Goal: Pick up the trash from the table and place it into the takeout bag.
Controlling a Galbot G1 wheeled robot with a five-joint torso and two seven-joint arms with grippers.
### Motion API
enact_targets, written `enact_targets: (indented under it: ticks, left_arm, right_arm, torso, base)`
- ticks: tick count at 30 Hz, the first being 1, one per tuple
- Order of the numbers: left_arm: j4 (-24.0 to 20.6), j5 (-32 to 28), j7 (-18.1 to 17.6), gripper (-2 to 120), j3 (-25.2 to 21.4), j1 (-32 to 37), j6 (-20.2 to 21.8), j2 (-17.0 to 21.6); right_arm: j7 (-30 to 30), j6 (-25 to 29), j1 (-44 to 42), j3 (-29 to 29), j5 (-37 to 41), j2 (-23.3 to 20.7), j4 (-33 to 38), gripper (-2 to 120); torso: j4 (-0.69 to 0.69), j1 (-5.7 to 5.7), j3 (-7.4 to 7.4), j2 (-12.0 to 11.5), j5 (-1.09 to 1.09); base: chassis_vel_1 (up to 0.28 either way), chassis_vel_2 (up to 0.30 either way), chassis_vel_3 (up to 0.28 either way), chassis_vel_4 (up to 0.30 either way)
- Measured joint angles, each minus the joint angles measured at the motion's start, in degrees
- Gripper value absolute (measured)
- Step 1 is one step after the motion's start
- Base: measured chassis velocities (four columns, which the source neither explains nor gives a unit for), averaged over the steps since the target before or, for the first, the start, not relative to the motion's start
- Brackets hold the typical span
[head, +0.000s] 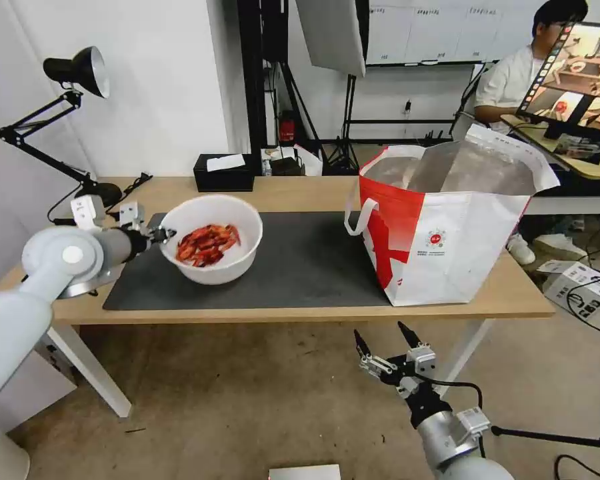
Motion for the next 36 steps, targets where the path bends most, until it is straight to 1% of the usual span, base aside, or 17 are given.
enact_targets:
  ticks: [1, 2, 4, 5, 8, 10, 11, 13, 16, 17, 19, 20, 23, 27, 30, 31, 36]
  left_arm:
    - [-0.6, 0.1, 1.0, 0, 1.2, -1.9, -0.8, -0.4]
    - [-0.6, 0.1, 1.0, 0, 1.2, -1.9, -0.8, -0.4]
    - [-1.4, 0.6, 2.7, 0, 3.1, -5.2, -2.6, -2.0]
    - [-1.4, 0.6, 2.7, 0, 3.1, -5.2, -2.6, -2.0]
    - [-1.8, 2.4, 4.6, 0, 6.8, -10.5, -5.6, -5.1]
    - [-1.6, 3.1, 5.1, 0, 7.6, -11.6, -6.3, -5.6]
    - [-0.9, 5.1, 6.3, 0, 9.6, -13.6, -7.7, -6.7]
    - [-0.7, 5.4, 6.5, 0, 10.0, -14.0, -7.9, -6.9]
    - [1.7, 7.2, 7.4, 0, 14.6, -18.2, -8.4, -9.8]
    - [1.7, 7.2, 7.4, 0, 14.6, -18.2, -8.4, -9.8]
    - [2.7, 7.4, 7.5, 0, 16.7, -20.2, -8.4, -11.0]
    - [2.7, 7.4, 7.5, 0, 16.7, -20.2, -8.4, -11.0]
    - [3.8, 7.3, 7.5, 0, 18.7, -22.5, -8.4, -12.1]
    - [4.9, 7.1, 7.3, 0, 19.9, -24.7, -8.3, -13.4]
    - [6.3, 6.8, 7.1, 0, 20.7, -27.0, -8.1, -15.4]
    - [6.3, 6.8, 7.1, 0, 20.7, -27.0, -8.1, -15.4]
    - [8.4, 6.5, 6.8, 0, 20.7, -29.4, -7.6, -18.3]
  right_arm:
    - [0.0, 0.0, 0.0, 0.0, 0.0, 0.0, 0.0, 100]
    - [0.0, 0.0, 0.0, 0.0, 0.0, 0.0, 0.0, 100]
    - [0.0, 0.0, 0.0, 0.0, 0.0, 0.0, 0.0, 100]
    - [0.0, 0.0, 0.0, 0.0, 0.0, 0.0, 0.0, 100]
    - [0.0, 0.0, 0.0, 0.0, 0.0, 0.0, 0.0, 100]
    - [0.0, 0.0, 0.0, 0.0, 0.0, 0.0, 0.0, 100]
    - [0.0, 0.0, 0.0, 0.0, 0.0, 0.0, 0.0, 100]
    - [0.0, 0.0, 0.0, 0.0, 0.0, 0.0, 0.0, 100]
    - [0.0, 0.0, 0.0, 0.0, 0.0, 0.0, 0.0, 100]
    - [0.0, 0.0, 0.0, 0.0, 0.0, 0.0, 0.0, 100]
    - [0.0, 0.0, 0.0, 0.0, 0.0, 0.0, 0.0, 100]
    - [0.0, 0.0, 0.0, 0.0, 0.0, 0.0, 0.0, 100]
    - [0.0, 0.0, 0.0, 0.0, 0.0, 0.0, 0.0, 100]
    - [0.0, 0.0, 0.0, 0.0, 0.0, 0.0, 0.0, 100]
    - [0.0, 0.0, 0.0, 0.0, 0.0, 0.0, 0.0, 100]
    - [0.0, 0.0, 0.0, 0.0, 0.0, 0.0, 0.0, 100]
    - [0.0, 0.0, 0.0, 0.0, 0.0, 0.0, 0.0, 100]
  torso:
    - [0.00, 0.00, 0.00, 0.0, 0.01]
    - [0.00, 0.00, 0.00, 0.0, 0.01]
    - [-0.01, 0.00, 0.00, 0.0, 0.01]
    - [-0.01, 0.00, 0.00, 0.0, 0.01]
    - [-0.01, 0.00, 0.00, 0.0, 0.00]
    - [-0.01, 0.00, 0.00, 0.0, 0.01]
    - [-0.02, 0.00, 0.00, 0.0, 0.02]
    - [-0.02, 0.00, 0.00, 0.0, 0.02]
    - [-0.01, 0.00, 0.00, 0.0, 0.00]
    - [-0.01, 0.00, 0.00, 0.0, 0.00]
    - [-0.02, 0.00, 0.00, 0.0, 0.01]
    - [-0.02, 0.00, 0.00, 0.0, 0.01]
    - [0.00, 0.01, 0.00, 0.0, -0.01]
    - [0.00, 0.01, 0.00, 0.0, 0.00]
    - [-0.01, 0.00, 0.00, 0.0, 0.01]
    - [-0.01, 0.00, 0.00, 0.0, 0.01]
    - [-0.01, 0.00, 0.00, 0.0, 0.00]
  base:
    - [0.000, 0.000, 0.000, 0.000]
    - [0.000, 0.000, 0.000, 0.000]
    - [0.000, 0.000, 0.000, 0.000]
    - [0.000, 0.000, 0.000, 0.000]
    - [0.000, 0.000, 0.000, 0.000]
    - [0.000, 0.000, 0.000, 0.000]
    - [0.000, 0.000, 0.000, 0.000]
    - [0.000, 0.000, 0.000, 0.000]
    - [0.000, 0.000, 0.000, 0.000]
    - [0.000, 0.000, 0.000, 0.000]
    - [0.000, 0.000, 0.000, 0.000]
    - [0.000, 0.000, 0.000, 0.000]
    - [0.000, 0.000, 0.000, 0.000]
    - [0.000, 0.000, 0.000, 0.000]
    - [0.000, 0.000, 0.000, 0.000]
    - [0.000, 0.000, 0.000, 0.000]
    - [0.000, 0.000, 0.000, 0.000]
